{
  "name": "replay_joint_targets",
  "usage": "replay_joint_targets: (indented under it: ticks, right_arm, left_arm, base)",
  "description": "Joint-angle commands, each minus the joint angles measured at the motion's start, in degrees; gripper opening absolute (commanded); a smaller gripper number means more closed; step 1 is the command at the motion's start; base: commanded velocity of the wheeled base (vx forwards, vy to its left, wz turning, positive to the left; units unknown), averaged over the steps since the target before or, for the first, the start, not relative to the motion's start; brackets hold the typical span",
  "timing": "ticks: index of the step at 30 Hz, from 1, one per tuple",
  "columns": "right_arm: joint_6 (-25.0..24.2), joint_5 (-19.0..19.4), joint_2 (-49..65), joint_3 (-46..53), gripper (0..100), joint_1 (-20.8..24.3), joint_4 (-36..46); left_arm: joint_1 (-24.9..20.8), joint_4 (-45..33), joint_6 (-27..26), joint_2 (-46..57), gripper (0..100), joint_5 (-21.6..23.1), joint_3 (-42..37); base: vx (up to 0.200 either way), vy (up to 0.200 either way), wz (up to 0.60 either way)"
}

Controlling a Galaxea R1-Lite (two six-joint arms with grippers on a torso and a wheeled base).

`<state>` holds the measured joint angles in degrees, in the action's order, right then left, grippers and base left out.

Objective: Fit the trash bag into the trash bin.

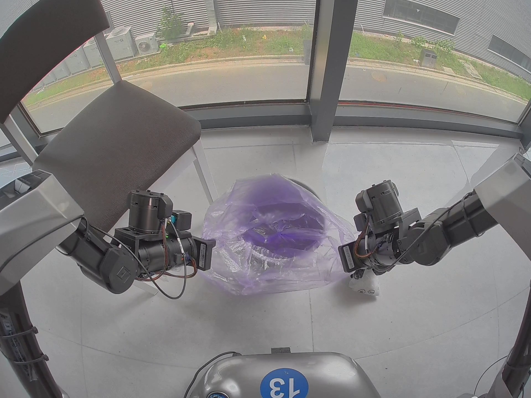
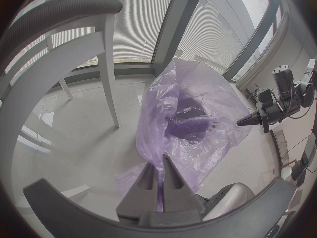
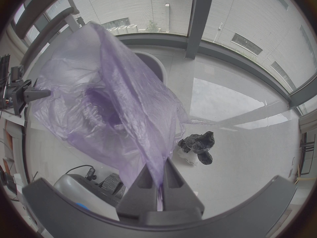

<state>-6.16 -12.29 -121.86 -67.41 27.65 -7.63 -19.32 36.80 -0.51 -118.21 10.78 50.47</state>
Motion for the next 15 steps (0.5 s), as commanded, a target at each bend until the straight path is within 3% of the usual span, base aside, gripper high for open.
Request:
replay_joint_targets:
  ticks: [1, 9, 15]
  right_arm:
    - [-0.1, 0.4, -6.0, -7.1, 0, -2.3, 2.3]
    - [-1.0, 0.4, -11.9, -18.0, 0, -5.2, 4.1]
    - [-7.6, 0.3, -14.8, -25.1, 0, -5.5, 3.7]
  left_arm:
    - [0.8, -0.4, 0.0, -2.5, 0, -0.1, 1.6]
    - [1.1, -2.9, 0.4, -3.7, 0, -0.4, 3.8]
    - [1.6, -2.0, 3.8, -7.3, 0, -4.4, 8.5]
  base:
    - [0.000, 0.000, 0.00]
    - [0.000, 0.000, 0.00]
    - [0.000, 0.000, 0.00]
